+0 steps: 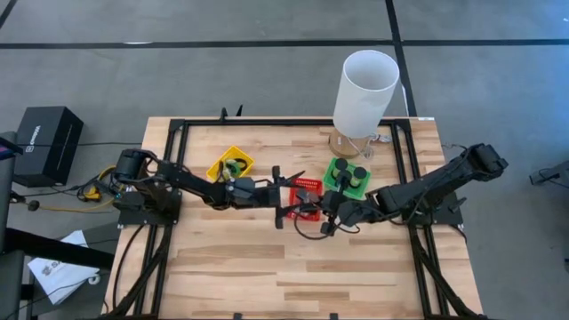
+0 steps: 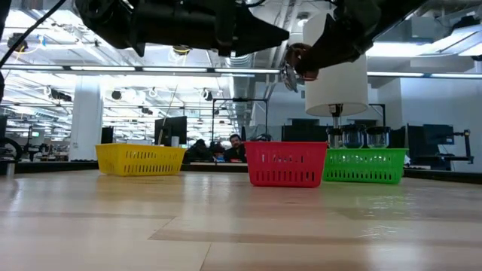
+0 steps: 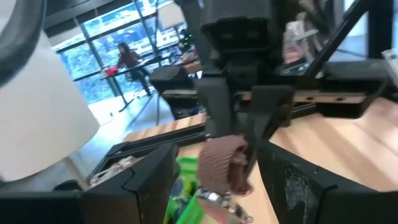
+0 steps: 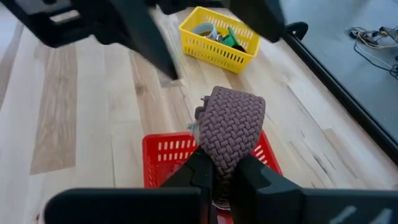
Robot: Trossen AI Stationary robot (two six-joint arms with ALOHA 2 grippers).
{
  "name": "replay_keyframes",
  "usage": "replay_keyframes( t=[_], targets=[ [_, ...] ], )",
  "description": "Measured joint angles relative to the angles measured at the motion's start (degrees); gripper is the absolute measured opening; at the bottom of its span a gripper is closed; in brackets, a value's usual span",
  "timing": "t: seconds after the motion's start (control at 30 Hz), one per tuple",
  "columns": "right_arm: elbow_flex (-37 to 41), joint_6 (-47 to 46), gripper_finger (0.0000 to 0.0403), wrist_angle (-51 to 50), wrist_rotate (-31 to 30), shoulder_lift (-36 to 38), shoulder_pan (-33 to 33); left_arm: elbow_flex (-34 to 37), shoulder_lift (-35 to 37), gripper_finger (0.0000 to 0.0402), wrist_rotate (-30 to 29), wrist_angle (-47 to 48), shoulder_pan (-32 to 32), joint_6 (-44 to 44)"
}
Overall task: Pick & Place Office items
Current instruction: Put the brown wristwatch into the yellow bin
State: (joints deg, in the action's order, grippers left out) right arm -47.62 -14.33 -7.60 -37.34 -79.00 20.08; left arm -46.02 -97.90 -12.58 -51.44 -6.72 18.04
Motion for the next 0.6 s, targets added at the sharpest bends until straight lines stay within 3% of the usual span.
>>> replay_keyframes(
  t=[0.27, 0.6],
  targets=[
    [0.00, 6.93, 0.0019, 6.27, 1.88, 0.00, -0.04, 0.00, 0.04, 0.0213, 0.51, 0.07, 0.21, -0.50],
    [0.00, 7.46, 0.0020, 8.39, 3.11, 0.00, -2.04, 0.00, 0.04, 0.0176, 0.40, 0.00, 0.04, -0.51]
  ],
)
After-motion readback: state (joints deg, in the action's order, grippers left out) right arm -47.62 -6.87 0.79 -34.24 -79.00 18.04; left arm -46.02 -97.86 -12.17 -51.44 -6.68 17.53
